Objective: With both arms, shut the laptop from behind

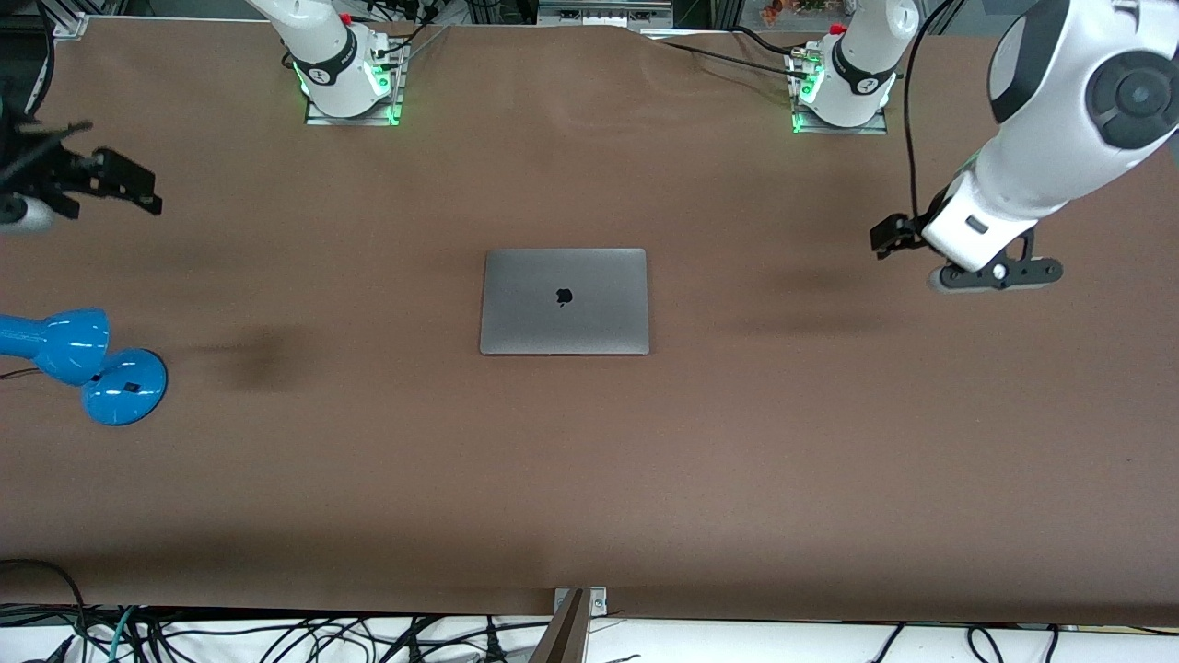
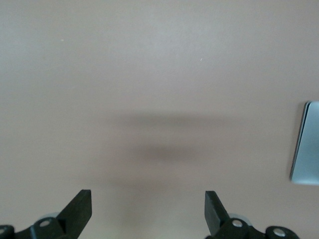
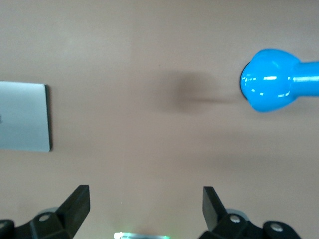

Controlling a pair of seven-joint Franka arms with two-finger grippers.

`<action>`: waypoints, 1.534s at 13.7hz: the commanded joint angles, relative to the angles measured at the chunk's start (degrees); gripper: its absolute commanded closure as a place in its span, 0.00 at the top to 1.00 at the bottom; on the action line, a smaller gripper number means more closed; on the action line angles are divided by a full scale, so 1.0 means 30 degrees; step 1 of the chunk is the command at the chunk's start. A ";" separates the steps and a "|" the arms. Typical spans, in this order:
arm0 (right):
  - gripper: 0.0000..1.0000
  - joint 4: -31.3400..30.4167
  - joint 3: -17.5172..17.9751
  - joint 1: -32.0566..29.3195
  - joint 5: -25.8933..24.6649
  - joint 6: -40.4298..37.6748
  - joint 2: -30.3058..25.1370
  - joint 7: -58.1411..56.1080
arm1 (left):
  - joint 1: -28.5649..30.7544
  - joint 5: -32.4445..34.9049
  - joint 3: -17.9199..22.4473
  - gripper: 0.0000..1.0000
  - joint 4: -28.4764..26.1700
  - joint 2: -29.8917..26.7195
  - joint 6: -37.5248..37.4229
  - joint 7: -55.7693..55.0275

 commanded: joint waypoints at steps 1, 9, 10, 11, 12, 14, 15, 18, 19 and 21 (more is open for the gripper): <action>1.00 -0.0704 0.0044 0.0041 -0.0113 0.0579 -0.0362 0.1939 | -0.0871 0.0343 0.1749 1.00 -0.0635 -0.1764 -0.0980 0.2146; 1.00 -0.0558 0.0073 0.0216 -0.0230 0.2485 0.0488 0.2565 | 0.0467 0.0342 0.0769 1.00 0.2032 -0.1797 -0.3389 0.4409; 1.00 -0.0558 0.0102 0.0217 -0.0230 0.2633 0.0488 0.2565 | 0.0646 0.0198 0.0557 1.00 0.2148 -0.1797 -0.3387 0.4409; 1.00 -0.0558 0.0103 0.0217 -0.0230 0.2634 0.0517 0.2565 | 0.0677 0.0080 0.0410 1.00 0.2178 -0.1797 -0.3474 0.4409; 1.00 -0.0616 0.0103 0.0217 -0.0230 0.2634 0.0518 0.2565 | 0.0851 0.0137 0.0118 1.00 0.2179 -0.1797 -0.3446 0.4380; 1.00 -0.0558 0.0103 0.0188 -0.0230 0.2664 0.0664 0.2594 | 0.0912 0.0050 0.0086 1.00 0.2731 -0.1273 -0.3387 0.4409; 1.00 -0.0529 0.0103 0.0187 -0.0230 0.2664 0.0664 0.2565 | 0.0796 0.0079 0.0086 1.00 0.3112 -0.0951 -0.3445 0.4409; 1.00 -0.0529 0.0132 0.0217 -0.0201 0.2576 0.0635 0.2565 | 0.0648 0.0341 0.0144 1.00 0.3262 -0.0451 -0.3388 0.4380; 1.00 -0.0529 0.0103 0.0217 -0.0172 0.2605 0.0664 0.2565 | 0.0648 0.0343 0.0174 1.00 0.3495 -0.0246 -0.3387 0.4380; 1.00 -0.0529 0.0103 0.0217 -0.0142 0.2605 0.0664 0.2565 | 0.0677 0.0343 0.0203 1.00 0.3585 -0.0156 -0.3475 0.4380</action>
